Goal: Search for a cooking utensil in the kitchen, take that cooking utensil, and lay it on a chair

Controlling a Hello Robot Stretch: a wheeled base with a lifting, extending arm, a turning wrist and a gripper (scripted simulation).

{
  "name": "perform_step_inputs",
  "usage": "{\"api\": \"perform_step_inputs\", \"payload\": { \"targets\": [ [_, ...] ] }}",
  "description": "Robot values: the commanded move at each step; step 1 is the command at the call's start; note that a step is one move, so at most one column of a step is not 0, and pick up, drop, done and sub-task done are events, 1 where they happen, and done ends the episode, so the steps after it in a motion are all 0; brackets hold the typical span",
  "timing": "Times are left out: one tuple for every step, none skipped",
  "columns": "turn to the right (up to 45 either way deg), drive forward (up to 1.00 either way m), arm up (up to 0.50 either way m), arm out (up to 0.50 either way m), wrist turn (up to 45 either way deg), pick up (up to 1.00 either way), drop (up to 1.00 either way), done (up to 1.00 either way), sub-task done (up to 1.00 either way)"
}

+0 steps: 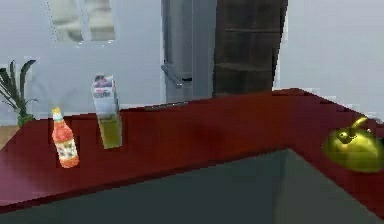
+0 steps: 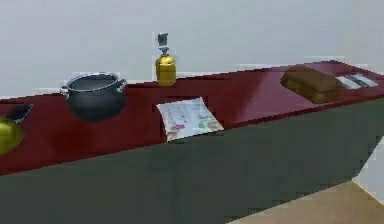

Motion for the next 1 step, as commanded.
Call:
{"api": "perform_step_inputs", "payload": {
  "targets": [
    [45.0, 0.0, 0.0, 0.0, 0.0, 0.0, 0.0, 0.0, 0.0]
  ]
}}
